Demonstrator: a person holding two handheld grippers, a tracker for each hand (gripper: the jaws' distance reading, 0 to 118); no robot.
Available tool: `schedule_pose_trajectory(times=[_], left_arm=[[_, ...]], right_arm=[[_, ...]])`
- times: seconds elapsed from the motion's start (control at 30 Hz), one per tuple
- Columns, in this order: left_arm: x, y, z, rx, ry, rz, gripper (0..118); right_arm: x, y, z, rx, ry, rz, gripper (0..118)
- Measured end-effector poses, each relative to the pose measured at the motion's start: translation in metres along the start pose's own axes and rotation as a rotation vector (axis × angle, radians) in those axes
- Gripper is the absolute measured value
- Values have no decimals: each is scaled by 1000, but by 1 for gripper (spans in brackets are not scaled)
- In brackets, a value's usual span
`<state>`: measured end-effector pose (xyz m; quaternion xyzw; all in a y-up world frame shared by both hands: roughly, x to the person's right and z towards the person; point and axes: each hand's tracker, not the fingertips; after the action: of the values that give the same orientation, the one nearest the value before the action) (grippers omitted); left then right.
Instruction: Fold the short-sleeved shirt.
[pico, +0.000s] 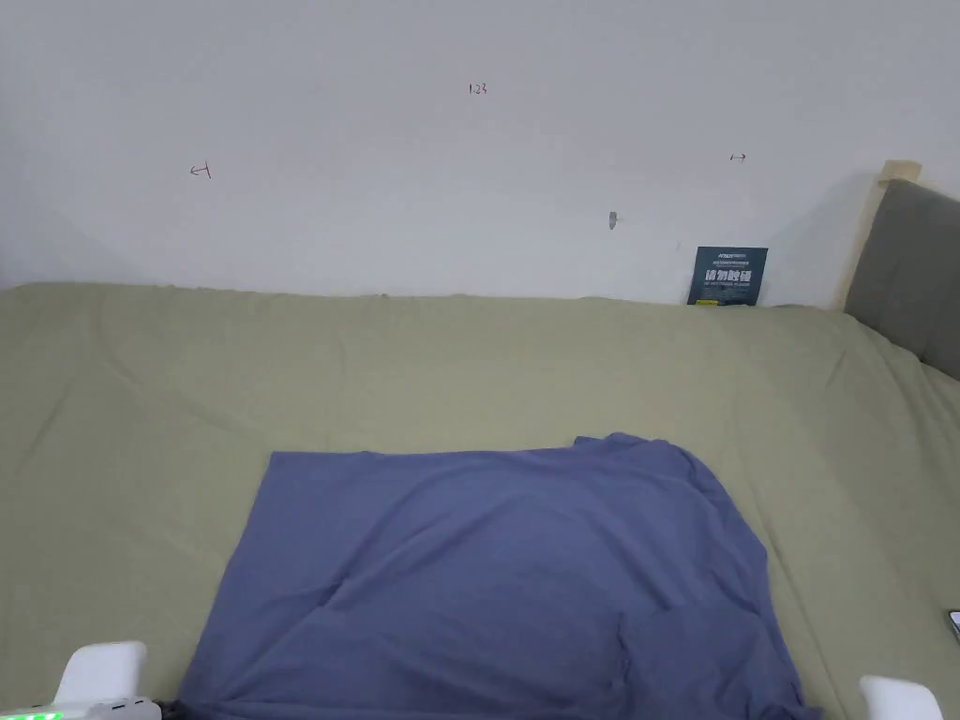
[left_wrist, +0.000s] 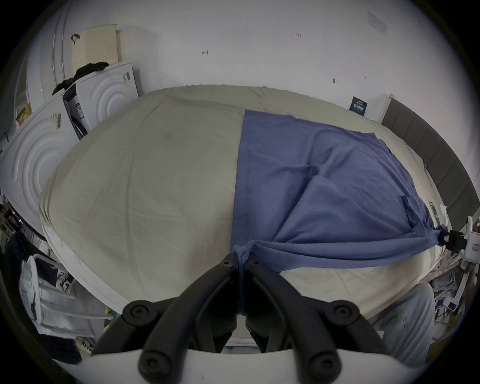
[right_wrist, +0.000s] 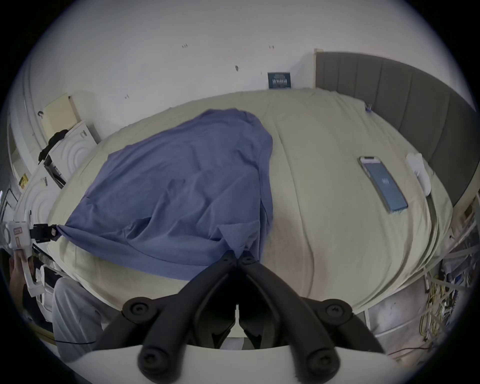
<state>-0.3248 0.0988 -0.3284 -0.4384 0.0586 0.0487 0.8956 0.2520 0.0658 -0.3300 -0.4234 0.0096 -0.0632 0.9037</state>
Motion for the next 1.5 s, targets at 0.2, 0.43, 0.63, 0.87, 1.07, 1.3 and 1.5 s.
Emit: schedule_pose_trajectory(times=[0.2,0.43,0.63,0.87,1.07,1.3,1.5], left_arm=[[10,-12,10,7,1,-28,116],[18,-7,46,135,-77,-27,109],[8,-21,63,172,-59,-39,0],[-9,-29,42,115,6,19,0],[-22,-26,34,74,-28,80,7],[-29,-7,0,-30,-46,74,113],[-24,-6,-29,-72,-20,69,78]], right_arm=[[-4,-2,26,56,-69,2,118],[-37,-4,77,196,48,29,110],[-47,-8,110,317,14,96,0],[-28,-13,101,298,6,59,0],[-22,-14,95,268,-5,54,0],[-25,-10,87,248,-19,67,0],[-14,-16,70,206,-16,71,0]])
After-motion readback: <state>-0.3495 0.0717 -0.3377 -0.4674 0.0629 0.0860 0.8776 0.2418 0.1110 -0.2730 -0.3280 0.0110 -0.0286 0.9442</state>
